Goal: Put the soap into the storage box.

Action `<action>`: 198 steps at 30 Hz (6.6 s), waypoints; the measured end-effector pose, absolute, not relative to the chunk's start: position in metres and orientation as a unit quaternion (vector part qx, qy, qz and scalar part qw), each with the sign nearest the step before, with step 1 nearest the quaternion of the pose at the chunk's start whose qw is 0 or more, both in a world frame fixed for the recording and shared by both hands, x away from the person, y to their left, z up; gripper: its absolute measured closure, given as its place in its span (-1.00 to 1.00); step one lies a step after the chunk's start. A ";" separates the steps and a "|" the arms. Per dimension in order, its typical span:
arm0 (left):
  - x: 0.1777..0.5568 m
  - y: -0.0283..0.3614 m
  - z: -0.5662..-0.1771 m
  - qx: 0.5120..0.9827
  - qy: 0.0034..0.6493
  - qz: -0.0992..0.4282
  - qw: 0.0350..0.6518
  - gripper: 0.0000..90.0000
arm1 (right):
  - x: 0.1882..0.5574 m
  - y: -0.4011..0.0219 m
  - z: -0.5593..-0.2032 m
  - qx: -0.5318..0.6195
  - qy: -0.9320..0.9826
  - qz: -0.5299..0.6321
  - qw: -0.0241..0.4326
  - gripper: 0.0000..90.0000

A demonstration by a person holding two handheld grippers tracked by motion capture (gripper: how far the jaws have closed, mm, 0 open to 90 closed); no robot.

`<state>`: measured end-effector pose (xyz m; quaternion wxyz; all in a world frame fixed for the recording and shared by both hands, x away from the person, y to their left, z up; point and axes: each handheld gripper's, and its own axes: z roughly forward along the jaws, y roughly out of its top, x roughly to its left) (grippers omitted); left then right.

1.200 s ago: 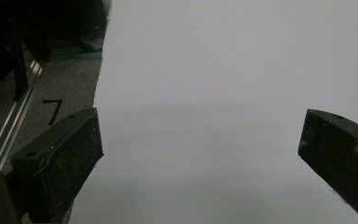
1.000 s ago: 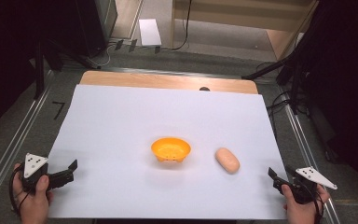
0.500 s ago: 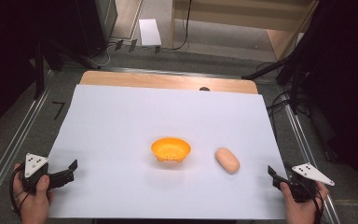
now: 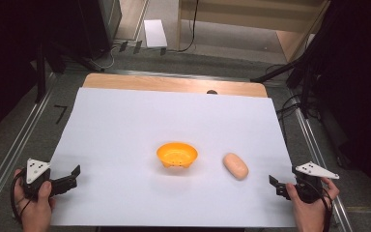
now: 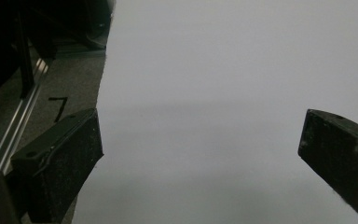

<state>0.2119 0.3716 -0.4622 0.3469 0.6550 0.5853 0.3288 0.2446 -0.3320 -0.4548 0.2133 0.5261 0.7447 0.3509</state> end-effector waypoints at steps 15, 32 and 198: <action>0.212 0.371 -0.462 0.655 0.585 0.330 0.346 -1.00 | 0.274 -0.309 -0.444 0.517 0.780 0.312 0.164 -0.82; 0.212 0.371 -0.463 0.655 0.584 0.333 0.346 -1.00 | 0.294 -0.281 -0.441 0.507 0.799 0.298 0.130 -0.82; 0.211 0.372 -0.462 0.656 0.581 0.327 0.353 -1.00 | 0.360 -0.100 -0.386 0.150 0.942 0.290 0.073 -0.27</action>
